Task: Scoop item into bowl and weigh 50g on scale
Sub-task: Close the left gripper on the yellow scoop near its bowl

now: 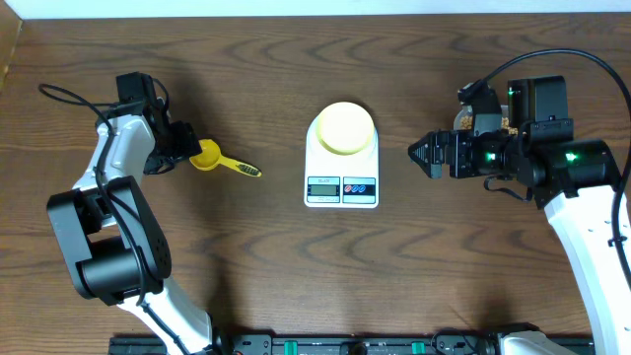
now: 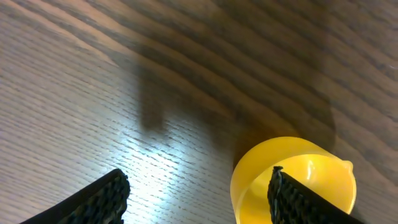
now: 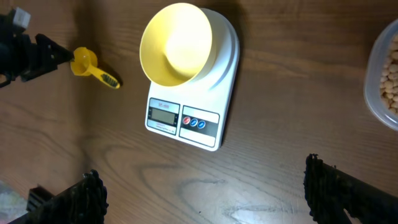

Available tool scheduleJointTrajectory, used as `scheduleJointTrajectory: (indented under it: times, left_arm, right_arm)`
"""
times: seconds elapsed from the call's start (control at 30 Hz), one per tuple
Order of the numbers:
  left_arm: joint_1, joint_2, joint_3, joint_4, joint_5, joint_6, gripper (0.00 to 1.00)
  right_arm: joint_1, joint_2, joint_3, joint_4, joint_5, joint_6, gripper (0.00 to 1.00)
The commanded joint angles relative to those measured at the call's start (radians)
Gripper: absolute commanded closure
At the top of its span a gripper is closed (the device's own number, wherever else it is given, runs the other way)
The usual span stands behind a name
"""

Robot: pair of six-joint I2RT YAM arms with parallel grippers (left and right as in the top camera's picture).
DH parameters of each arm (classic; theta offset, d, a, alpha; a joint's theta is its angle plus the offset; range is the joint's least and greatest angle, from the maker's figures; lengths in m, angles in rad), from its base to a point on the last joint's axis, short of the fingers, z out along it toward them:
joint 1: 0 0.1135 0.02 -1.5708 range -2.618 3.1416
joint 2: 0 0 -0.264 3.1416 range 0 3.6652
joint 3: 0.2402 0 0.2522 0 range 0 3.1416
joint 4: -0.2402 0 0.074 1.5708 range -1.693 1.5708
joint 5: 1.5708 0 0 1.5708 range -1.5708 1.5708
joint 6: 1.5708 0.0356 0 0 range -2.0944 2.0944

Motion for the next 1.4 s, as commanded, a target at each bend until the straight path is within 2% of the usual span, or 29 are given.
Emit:
scheduleJointTrajectory:
  times: [0.0, 0.13, 0.33, 0.87, 1.07, 1.37]
  left_arm:
    - [-0.011, 0.015, 0.005, -0.004, 0.005, 0.022, 0.28]
    - [-0.031, 0.015, 0.005, -0.007, 0.006, 0.032, 0.33]
    - [-0.085, 0.015, 0.005, -0.006, 0.005, 0.103, 0.33]
    - [-0.100, 0.053, 0.005, 0.011, -0.059, 0.102, 0.34]
    - [-0.100, 0.098, 0.005, 0.010, -0.058, 0.091, 0.41]
    - [-0.100, 0.098, 0.005, 0.010, -0.058, 0.087, 0.41]
  right_arm:
    - [0.013, -0.010, 0.024, 0.008, 0.000, -0.003, 0.01]
    - [0.013, -0.010, 0.024, 0.015, 0.000, -0.003, 0.01]
    - [0.013, -0.010, 0.024, 0.014, 0.000, -0.003, 0.01]
    - [0.013, -0.019, 0.024, 0.015, 0.000, 0.016, 0.01]
    - [0.013, -0.019, 0.024, 0.014, 0.000, 0.016, 0.01]
    - [0.013, -0.019, 0.024, 0.034, 0.000, 0.016, 0.01]
